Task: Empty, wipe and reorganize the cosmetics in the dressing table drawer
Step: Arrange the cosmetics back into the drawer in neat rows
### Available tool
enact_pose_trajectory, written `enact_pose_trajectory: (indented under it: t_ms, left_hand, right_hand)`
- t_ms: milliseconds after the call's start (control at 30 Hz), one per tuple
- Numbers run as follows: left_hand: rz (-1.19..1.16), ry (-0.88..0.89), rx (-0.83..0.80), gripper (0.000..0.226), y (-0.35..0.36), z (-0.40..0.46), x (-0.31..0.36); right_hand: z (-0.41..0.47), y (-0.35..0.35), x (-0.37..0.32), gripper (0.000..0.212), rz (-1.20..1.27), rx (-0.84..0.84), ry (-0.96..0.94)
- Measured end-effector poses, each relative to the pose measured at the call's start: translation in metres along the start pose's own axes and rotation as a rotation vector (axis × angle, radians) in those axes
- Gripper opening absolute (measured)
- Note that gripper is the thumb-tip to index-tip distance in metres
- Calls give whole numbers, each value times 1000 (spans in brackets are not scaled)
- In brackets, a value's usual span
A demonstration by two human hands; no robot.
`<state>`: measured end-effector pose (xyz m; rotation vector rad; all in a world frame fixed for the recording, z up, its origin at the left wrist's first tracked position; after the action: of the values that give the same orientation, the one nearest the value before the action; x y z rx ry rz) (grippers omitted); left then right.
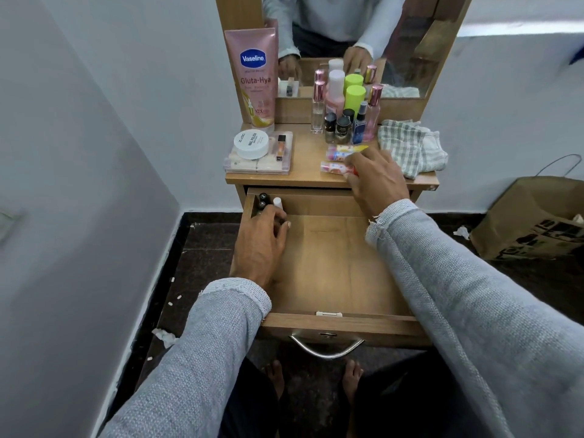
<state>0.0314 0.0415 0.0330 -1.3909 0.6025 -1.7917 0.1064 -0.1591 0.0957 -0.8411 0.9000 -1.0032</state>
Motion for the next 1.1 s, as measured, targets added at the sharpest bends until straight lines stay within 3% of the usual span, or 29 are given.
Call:
enact_pose_trajectory:
  t_ms: [200, 300, 533, 800, 1000, 1100]
  left_hand:
    - [21, 8, 4, 15, -4, -2, 5]
    - [79, 97, -1, 18, -7, -5, 12]
    - [335, 348, -458, 39, 42, -18, 29]
    - [419, 207, -610, 64, 62, -12, 26]
    - [403, 115, -624, 64, 71, -8, 30]
    - [428, 96, -610, 66, 72, -5, 28]
  right_hand:
    - [-10, -2, -11, 19, 117, -6, -41]
    - [-39, 12, -27, 19, 161, -36, -130]
    - [-56, 82, -26, 21, 95, -329, -49]
    - [-37, 109, -31, 15, -17, -425, 48]
    - [-38, 114, -33, 23, -29, -465, 51]
    - [-41, 95, -37, 26, -33, -403, 4]
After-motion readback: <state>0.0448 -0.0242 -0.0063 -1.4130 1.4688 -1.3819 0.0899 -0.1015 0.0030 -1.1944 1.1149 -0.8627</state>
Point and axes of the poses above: each hand's wrist, its own z-axis towards the middle knuckle, its own y-axis out of the palm, x = y × z, the point moved 5 cm from there along z, towards the middle knuckle, and after that the axes turned 3 degrees about y, right-handed, at the moved point
